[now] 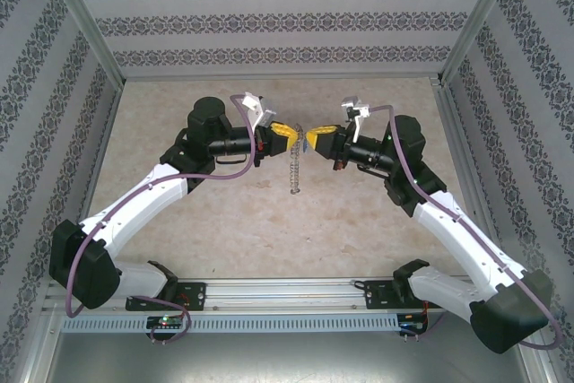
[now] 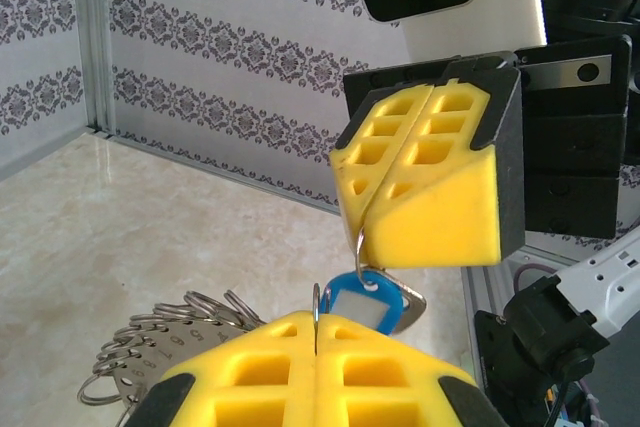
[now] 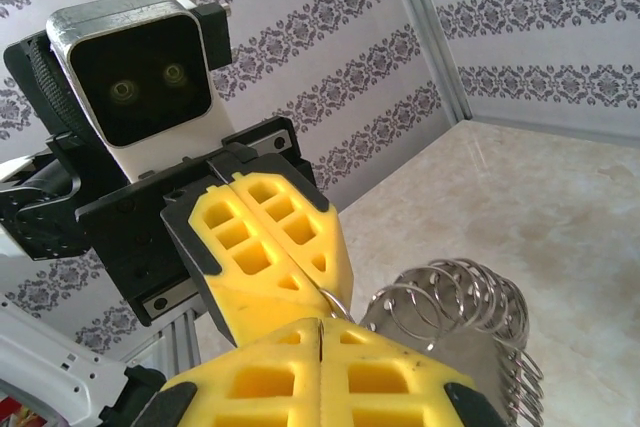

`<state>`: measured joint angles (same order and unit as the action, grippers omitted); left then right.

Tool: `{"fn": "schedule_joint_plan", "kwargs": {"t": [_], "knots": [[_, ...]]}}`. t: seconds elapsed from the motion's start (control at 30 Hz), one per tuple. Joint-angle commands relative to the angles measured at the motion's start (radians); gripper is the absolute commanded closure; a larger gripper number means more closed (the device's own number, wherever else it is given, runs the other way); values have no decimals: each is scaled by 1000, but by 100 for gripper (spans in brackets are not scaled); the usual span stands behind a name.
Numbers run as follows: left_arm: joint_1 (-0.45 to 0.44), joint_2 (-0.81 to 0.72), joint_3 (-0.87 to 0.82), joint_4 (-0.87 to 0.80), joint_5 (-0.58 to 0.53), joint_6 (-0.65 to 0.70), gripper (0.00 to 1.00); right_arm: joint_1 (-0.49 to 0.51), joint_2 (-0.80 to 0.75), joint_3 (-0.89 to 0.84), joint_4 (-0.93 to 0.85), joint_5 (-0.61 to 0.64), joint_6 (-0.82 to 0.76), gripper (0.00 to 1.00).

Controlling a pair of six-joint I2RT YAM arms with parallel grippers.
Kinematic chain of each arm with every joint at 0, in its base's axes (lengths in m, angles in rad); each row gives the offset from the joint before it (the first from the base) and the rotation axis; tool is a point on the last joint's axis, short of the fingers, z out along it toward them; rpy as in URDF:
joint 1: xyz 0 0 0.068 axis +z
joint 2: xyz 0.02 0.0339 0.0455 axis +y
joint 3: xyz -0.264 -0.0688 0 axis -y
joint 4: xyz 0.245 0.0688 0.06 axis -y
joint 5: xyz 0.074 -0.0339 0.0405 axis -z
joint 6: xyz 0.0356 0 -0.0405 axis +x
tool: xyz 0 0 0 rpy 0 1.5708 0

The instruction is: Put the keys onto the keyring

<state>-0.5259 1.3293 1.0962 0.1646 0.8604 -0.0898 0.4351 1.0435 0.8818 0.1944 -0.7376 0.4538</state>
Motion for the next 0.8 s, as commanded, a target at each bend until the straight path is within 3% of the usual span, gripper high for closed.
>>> {"fn": "schedule_joint_plan", "kwargs": {"t": [0.0, 0.77], "knots": [[-14, -6, 38, 35, 15, 9, 100, 19, 11, 40, 37, 12, -15, 100], [-29, -22, 42, 33, 16, 13, 100, 6, 43, 11, -10, 92, -51, 100]]}}
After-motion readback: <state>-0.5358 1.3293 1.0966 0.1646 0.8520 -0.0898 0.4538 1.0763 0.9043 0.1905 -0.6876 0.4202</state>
